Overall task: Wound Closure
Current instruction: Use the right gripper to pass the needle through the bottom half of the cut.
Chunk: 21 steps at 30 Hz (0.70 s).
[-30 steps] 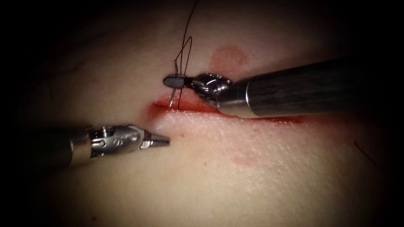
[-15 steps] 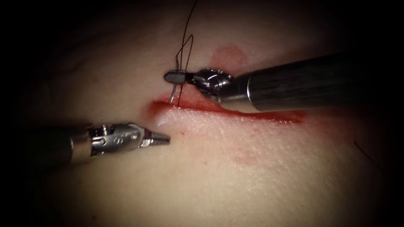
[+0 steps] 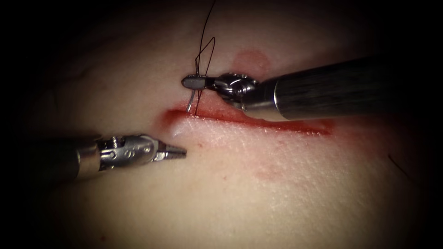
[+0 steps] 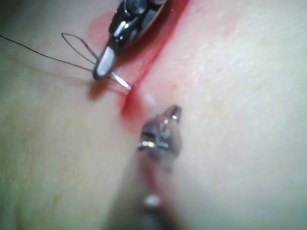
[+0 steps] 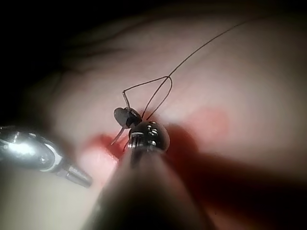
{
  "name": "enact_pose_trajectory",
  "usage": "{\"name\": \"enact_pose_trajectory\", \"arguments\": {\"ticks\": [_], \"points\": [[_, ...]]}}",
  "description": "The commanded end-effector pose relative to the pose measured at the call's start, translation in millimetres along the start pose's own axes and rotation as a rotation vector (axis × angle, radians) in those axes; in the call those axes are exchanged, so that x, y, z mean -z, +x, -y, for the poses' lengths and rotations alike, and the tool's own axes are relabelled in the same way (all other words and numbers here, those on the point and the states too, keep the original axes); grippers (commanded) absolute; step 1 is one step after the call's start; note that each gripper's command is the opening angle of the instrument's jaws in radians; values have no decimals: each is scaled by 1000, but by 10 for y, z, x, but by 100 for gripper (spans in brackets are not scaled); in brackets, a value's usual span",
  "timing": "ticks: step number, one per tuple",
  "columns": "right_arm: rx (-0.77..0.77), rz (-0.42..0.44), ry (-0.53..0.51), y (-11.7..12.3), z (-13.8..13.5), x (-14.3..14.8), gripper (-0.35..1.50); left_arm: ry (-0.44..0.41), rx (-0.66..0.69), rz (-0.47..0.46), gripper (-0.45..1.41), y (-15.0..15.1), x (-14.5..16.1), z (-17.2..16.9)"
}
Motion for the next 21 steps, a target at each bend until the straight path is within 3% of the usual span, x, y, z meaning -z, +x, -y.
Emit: {"name": "enact_pose_trajectory", "arguments": {"ticks": [1,7,21], "points": [[-19,0,20,-6,0,-7,-35,-2,0,2,-35,-4,-10,0],[-126,3,127,-16,8,-9,-35,1,-1,6,-35,-5,-9,4],[-258,115,219,-48,18,-15,-35,2,-5,16,-35,-8,-4,3]]}}
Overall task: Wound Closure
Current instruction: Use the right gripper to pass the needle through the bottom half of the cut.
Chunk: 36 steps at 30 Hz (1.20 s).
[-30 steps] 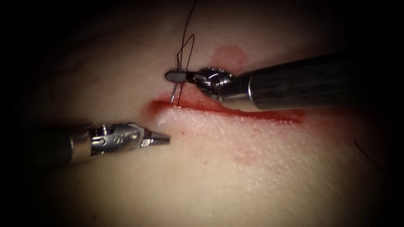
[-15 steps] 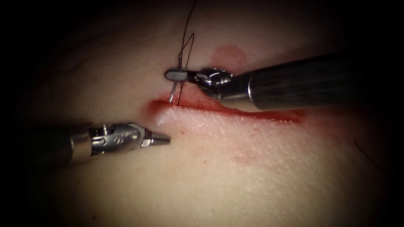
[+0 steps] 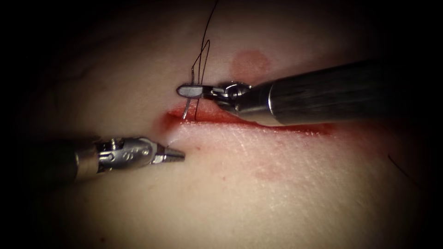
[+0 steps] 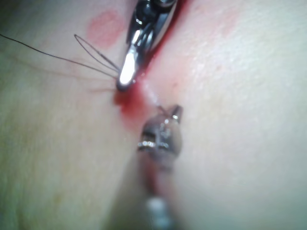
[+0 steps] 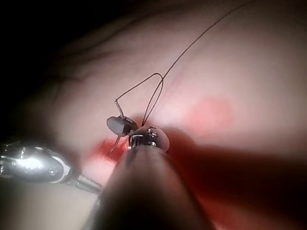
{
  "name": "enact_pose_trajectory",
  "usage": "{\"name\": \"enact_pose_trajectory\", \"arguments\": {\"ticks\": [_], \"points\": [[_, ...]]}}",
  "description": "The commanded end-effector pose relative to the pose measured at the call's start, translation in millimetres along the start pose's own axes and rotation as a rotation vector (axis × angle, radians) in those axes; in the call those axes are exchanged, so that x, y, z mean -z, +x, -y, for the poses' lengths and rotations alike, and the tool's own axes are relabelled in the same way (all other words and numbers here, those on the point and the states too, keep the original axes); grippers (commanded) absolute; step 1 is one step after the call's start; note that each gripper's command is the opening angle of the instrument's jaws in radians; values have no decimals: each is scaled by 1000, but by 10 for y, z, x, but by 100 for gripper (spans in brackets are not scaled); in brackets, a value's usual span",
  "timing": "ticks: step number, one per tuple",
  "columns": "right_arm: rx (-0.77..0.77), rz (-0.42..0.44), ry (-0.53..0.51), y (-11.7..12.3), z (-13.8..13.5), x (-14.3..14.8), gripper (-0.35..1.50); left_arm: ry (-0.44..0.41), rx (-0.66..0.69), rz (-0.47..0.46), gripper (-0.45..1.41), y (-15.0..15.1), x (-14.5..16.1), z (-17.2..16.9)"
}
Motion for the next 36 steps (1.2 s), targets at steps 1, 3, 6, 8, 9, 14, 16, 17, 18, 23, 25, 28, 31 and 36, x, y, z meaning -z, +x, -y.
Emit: {"name": "enact_pose_trajectory", "arguments": {"ticks": [1,3,6,8,9,14,16,17,18,23,25,28,31,36], "points": [[-11,0,21,-8,-6,-11,-35,-2,-1,1,-35,-3,-8,-1],[-20,5,30,-10,-5,-12,-35,0,-1,2,-35,-3,-7,-1],[-28,8,52,-15,-3,-19,-35,0,-1,2,-35,-3,-7,-1],[-33,9,63,-17,-1,-23,-35,0,-1,2,-35,-3,-7,-1],[-32,11,64,-17,0,-25,-35,0,-1,2,-35,-3,-7,-1],[-31,16,71,-14,0,-28,-35,-1,-2,2,-35,-4,-5,-5],[-30,12,76,-15,0,-28,-35,1,-3,2,-35,-5,-4,-5],[-30,12,79,-16,1,-29,-35,3,-3,3,-35,-5,-3,-6],[-30,8,87,-19,3,-30,-35,2,-3,6,-35,-6,-3,-5],[-36,4,91,-23,8,-34,22,3,-3,6,-35,-5,-4,-5],[-17,-45,62,-14,5,-31,86,3,-2,6,-35,-4,-4,-5],[91,-82,-56,8,1,-18,131,3,-2,6,-35,-4,-4,-6],[150,-105,-86,21,2,-8,135,2,-3,6,-35,-5,-2,-6],[203,-93,-113,30,9,5,135,7,-4,8,-35,-7,-1,-7]]}}
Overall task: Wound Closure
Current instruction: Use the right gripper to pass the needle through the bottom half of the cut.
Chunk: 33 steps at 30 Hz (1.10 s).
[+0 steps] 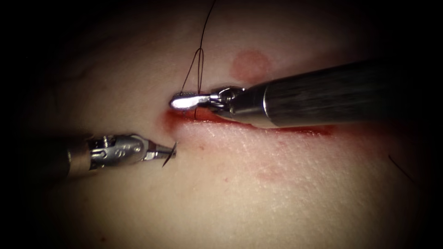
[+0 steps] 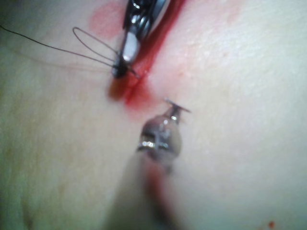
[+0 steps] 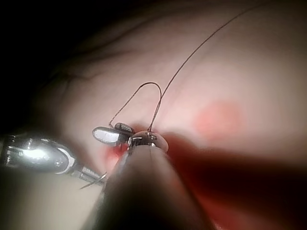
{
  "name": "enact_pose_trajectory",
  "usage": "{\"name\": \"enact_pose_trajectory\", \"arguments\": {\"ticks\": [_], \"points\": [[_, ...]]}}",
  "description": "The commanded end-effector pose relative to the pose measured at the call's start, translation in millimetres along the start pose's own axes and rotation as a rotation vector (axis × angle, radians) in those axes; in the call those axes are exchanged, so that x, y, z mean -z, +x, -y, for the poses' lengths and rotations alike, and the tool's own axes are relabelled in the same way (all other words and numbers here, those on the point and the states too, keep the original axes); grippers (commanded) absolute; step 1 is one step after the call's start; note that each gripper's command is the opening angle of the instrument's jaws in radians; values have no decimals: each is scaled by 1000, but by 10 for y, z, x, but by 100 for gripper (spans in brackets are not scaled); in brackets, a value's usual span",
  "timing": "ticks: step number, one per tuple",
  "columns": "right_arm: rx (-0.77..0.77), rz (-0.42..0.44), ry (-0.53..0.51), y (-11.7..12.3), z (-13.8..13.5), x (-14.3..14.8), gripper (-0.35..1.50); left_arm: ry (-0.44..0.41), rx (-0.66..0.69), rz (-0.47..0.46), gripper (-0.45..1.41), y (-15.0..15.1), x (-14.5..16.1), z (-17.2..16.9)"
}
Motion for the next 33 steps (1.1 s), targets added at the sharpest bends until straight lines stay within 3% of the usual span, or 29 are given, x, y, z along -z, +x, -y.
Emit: {"name": "enact_pose_trajectory", "arguments": {"ticks": [1,6,14,25,27,33], "points": [[7,8,-9,-2,-1,-1,135,1,-1,-1,-35,-2,-9,-1],[93,87,-52,-1,9,13,145,2,-1,0,-35,-3,-9,-3],[247,215,-144,-2,13,53,146,9,-4,2,-35,-6,-5,-3],[359,126,-242,24,5,73,148,11,-3,2,-35,-5,-7,-3],[348,67,-223,28,7,74,148,11,-3,3,-35,-5,-7,-3],[328,55,-126,32,14,76,148,11,-3,3,-35,-5,-7,-1]]}}
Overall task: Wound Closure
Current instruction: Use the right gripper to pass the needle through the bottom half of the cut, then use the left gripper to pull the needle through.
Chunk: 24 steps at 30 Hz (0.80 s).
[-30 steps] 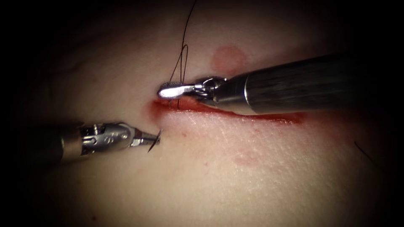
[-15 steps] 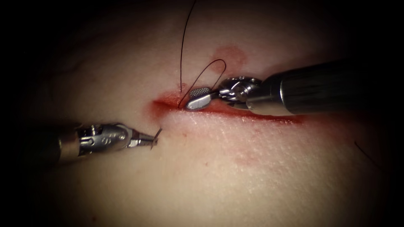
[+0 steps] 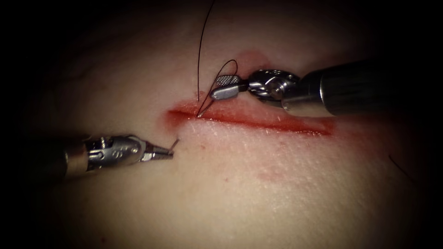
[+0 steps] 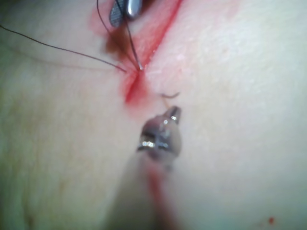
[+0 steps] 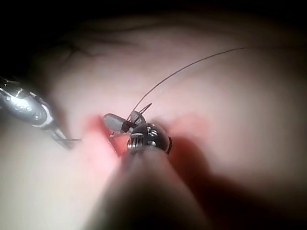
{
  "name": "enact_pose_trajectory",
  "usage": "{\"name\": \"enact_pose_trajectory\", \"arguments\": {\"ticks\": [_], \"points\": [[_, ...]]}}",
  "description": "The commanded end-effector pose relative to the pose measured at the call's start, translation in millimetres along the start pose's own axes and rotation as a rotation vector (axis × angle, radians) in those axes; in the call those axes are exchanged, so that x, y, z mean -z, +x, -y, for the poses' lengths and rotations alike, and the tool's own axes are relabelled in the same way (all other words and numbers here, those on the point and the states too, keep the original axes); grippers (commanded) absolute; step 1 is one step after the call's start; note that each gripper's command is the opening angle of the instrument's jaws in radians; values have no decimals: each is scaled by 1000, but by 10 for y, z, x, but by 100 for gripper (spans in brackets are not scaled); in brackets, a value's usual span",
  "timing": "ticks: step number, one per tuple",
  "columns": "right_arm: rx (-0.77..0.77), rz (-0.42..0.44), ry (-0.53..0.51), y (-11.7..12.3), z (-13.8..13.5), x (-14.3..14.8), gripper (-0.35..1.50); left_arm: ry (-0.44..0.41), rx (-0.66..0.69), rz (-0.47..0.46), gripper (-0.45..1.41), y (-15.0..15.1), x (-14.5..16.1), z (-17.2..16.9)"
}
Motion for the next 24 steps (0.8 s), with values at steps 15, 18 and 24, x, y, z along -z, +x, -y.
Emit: {"name": "enact_pose_trajectory", "arguments": {"ticks": [15,18,24], "points": [[-7,134,151,-26,24,69,148,-2,5,-2,-35,-4,-8,-2],[-27,62,141,-9,17,101,148,-1,6,-1,-35,-4,-9,-2],[-57,9,161,17,21,123,148,0,5,-1,-35,-5,-10,-3]]}}
